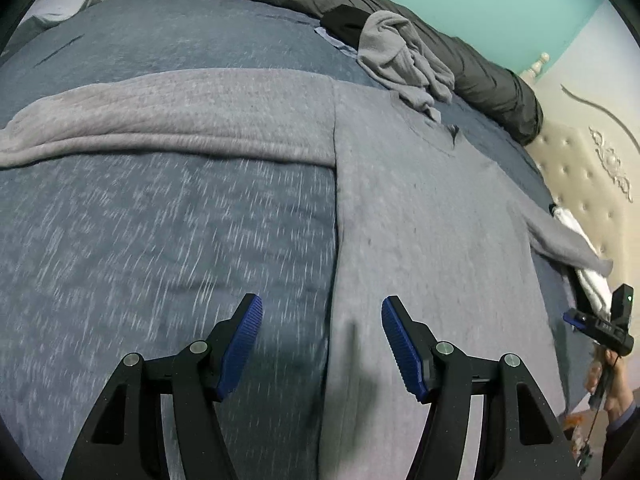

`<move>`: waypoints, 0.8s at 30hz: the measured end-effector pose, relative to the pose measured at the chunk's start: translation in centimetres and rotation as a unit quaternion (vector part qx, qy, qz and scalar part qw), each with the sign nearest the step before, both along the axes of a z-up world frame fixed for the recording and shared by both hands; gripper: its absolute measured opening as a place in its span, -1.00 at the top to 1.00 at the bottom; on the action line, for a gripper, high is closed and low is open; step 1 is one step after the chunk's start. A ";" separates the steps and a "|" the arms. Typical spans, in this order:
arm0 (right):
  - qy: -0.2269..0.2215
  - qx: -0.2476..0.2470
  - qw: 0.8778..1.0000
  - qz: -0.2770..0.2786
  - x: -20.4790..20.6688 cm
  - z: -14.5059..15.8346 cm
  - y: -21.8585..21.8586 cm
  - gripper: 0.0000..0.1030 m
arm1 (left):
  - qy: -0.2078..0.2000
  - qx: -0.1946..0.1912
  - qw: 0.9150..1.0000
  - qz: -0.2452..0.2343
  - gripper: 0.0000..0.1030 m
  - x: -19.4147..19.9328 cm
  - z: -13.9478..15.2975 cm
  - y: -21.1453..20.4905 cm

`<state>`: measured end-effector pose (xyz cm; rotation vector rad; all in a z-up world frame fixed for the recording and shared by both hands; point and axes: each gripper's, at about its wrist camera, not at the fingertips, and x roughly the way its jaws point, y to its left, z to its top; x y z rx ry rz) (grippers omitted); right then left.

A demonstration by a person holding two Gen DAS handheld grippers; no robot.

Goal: Fold clothes

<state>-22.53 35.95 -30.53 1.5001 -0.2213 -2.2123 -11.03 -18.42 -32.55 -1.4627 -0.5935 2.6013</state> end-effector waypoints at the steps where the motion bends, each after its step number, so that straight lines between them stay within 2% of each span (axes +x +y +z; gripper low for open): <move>1: -0.005 0.003 1.000 0.006 0.9 -0.1 0.5 0.11 | -0.002 -0.003 1.000 -0.002 -0.29 0.6 0.2 0.1; 12: -0.032 0.034 0.997 0.064 8.5 -1.8 0.8 0.11 | -0.002 -0.026 0.999 -0.018 -0.29 7.0 3.9 1.3; 17: -0.014 0.033 0.997 0.070 10.3 -1.1 0.5 0.11 | 0.004 -0.036 0.999 -0.022 -0.29 8.7 5.5 1.5; 24: -0.022 0.049 0.997 0.064 11.3 -1.8 0.6 0.11 | 0.003 -0.035 0.999 -0.013 -0.29 9.7 5.6 1.2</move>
